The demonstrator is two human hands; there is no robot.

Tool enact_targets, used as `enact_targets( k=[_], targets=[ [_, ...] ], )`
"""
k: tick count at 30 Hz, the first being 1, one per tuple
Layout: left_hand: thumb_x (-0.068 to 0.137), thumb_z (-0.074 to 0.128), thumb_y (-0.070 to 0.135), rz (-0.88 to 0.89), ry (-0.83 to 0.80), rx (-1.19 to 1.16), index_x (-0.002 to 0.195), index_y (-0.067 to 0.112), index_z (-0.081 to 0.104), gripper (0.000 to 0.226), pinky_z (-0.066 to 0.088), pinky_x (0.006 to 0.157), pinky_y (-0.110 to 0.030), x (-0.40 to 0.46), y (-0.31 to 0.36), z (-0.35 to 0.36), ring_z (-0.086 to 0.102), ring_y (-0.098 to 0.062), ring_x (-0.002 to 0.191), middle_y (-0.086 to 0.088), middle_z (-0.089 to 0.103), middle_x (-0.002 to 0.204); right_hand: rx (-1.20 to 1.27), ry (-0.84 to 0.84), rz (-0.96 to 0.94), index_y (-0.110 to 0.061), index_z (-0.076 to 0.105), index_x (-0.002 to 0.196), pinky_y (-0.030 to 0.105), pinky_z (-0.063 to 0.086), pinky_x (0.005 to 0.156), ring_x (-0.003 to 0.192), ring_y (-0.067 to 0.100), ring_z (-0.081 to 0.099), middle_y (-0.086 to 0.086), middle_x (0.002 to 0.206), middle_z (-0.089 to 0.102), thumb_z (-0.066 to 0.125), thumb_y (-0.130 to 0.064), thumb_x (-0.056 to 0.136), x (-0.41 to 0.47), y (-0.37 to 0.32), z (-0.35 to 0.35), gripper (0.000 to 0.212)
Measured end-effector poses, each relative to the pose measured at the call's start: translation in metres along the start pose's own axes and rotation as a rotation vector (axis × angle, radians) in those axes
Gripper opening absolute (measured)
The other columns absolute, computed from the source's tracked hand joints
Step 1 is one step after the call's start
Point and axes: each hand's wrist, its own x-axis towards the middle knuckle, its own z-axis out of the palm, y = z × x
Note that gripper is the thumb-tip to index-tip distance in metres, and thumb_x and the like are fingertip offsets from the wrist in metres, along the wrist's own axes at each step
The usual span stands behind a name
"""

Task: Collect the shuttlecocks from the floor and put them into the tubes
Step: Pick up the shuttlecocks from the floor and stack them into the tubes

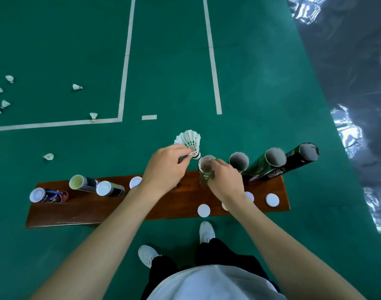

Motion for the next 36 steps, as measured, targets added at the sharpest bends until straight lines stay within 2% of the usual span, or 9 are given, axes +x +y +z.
enact_targets(
  k=[5, 7, 10, 15, 18, 23, 28, 32, 36],
  targets=[
    [0.099, 0.056, 0.033, 0.071, -0.093, 0.137, 0.107, 0.028, 0.078, 0.023, 0.049, 0.06, -0.034, 0.015, 0.014, 0.027, 0.064, -0.026, 0.074, 0.008, 0.072, 0.08, 0.348, 0.325, 0.232, -0.019, 0.075, 0.112, 0.041, 0.058, 0.074, 0.091, 0.018, 0.069, -0.007, 0.103, 0.075, 0.052, -0.001, 0.089, -0.025, 0.021, -0.03, 0.037],
    [0.097, 0.057, 0.03, 0.094, -0.142, 0.229, 0.11, 0.034, 0.077, 0.024, 0.049, 0.06, -0.032, 0.019, 0.016, 0.045, 0.066, -0.028, 0.078, 0.004, 0.077, 0.089, 0.43, 0.372, 0.308, -0.02, 0.076, 0.109, 0.04, 0.058, 0.076, 0.089, 0.014, 0.068, -0.008, 0.096, 0.075, 0.053, -0.001, 0.092, -0.03, 0.027, -0.038, 0.034],
    [0.096, 0.055, 0.028, 0.082, -0.28, 0.448, 0.11, 0.035, 0.075, 0.026, 0.054, 0.066, -0.037, 0.024, 0.014, 0.076, 0.067, -0.032, 0.086, -0.003, 0.076, 0.095, 0.419, 0.381, 0.31, -0.019, 0.076, 0.109, 0.039, 0.058, 0.08, 0.095, 0.017, 0.068, -0.006, 0.107, 0.074, 0.055, -0.006, 0.095, -0.035, 0.034, -0.043, 0.029],
    [0.087, 0.067, 0.051, -0.102, -0.577, 0.573, 0.114, 0.029, 0.067, 0.034, 0.046, 0.075, -0.037, 0.032, -0.003, 0.112, 0.065, -0.033, 0.104, -0.003, 0.069, 0.113, 0.378, 0.302, 0.255, -0.023, 0.073, 0.114, 0.037, 0.054, 0.073, 0.088, 0.018, 0.064, -0.008, 0.119, 0.065, 0.055, -0.013, 0.099, -0.043, 0.046, -0.045, 0.025],
    [0.086, 0.065, 0.035, -0.094, -0.566, 0.58, 0.11, 0.029, 0.065, 0.026, 0.047, 0.073, -0.038, 0.036, -0.01, 0.118, 0.065, -0.033, 0.102, -0.003, 0.069, 0.113, 0.436, 0.299, 0.232, -0.023, 0.072, 0.114, 0.03, 0.048, 0.072, 0.085, 0.013, 0.063, -0.011, 0.122, 0.064, 0.055, -0.014, 0.099, -0.051, 0.044, -0.043, 0.025],
    [0.082, 0.061, 0.023, -0.094, -0.601, 0.654, 0.117, 0.03, 0.067, 0.036, 0.045, 0.07, -0.037, 0.043, -0.014, 0.126, 0.065, -0.033, 0.1, -0.005, 0.067, 0.114, 0.499, 0.278, 0.234, -0.022, 0.073, 0.113, 0.031, 0.054, 0.082, 0.103, 0.013, 0.064, -0.011, 0.126, 0.064, 0.054, -0.01, 0.098, -0.06, 0.04, -0.039, 0.026],
    [0.079, 0.059, 0.019, -0.136, -0.677, 0.747, 0.105, 0.017, 0.068, 0.028, 0.042, 0.064, -0.035, 0.041, -0.016, 0.14, 0.056, -0.031, 0.079, -0.009, 0.062, 0.094, 0.505, 0.327, 0.253, -0.024, 0.073, 0.111, 0.035, 0.055, 0.086, 0.102, 0.007, 0.063, -0.015, 0.122, 0.064, 0.053, -0.012, 0.096, -0.063, 0.048, -0.046, 0.028],
    [0.08, 0.063, 0.028, -0.087, -0.661, 0.714, 0.102, 0.019, 0.067, 0.024, 0.044, 0.066, -0.036, 0.044, -0.018, 0.139, 0.061, -0.032, 0.085, -0.007, 0.066, 0.097, 0.5, 0.336, 0.271, -0.025, 0.073, 0.11, 0.038, 0.056, 0.077, 0.094, 0.008, 0.064, -0.017, 0.118, 0.065, 0.052, -0.014, 0.096, -0.062, 0.05, -0.053, 0.028],
    [0.082, 0.068, 0.052, -0.004, -0.581, 0.622, 0.113, 0.036, 0.066, 0.035, 0.044, 0.072, -0.037, 0.037, -0.014, 0.112, 0.066, -0.032, 0.1, -0.003, 0.07, 0.112, 0.57, 0.328, 0.236, -0.026, 0.074, 0.105, 0.019, 0.049, 0.078, 0.092, 0.0, 0.063, -0.016, 0.112, 0.068, 0.052, -0.012, 0.093, -0.046, 0.031, -0.066, 0.029]
  ],
)
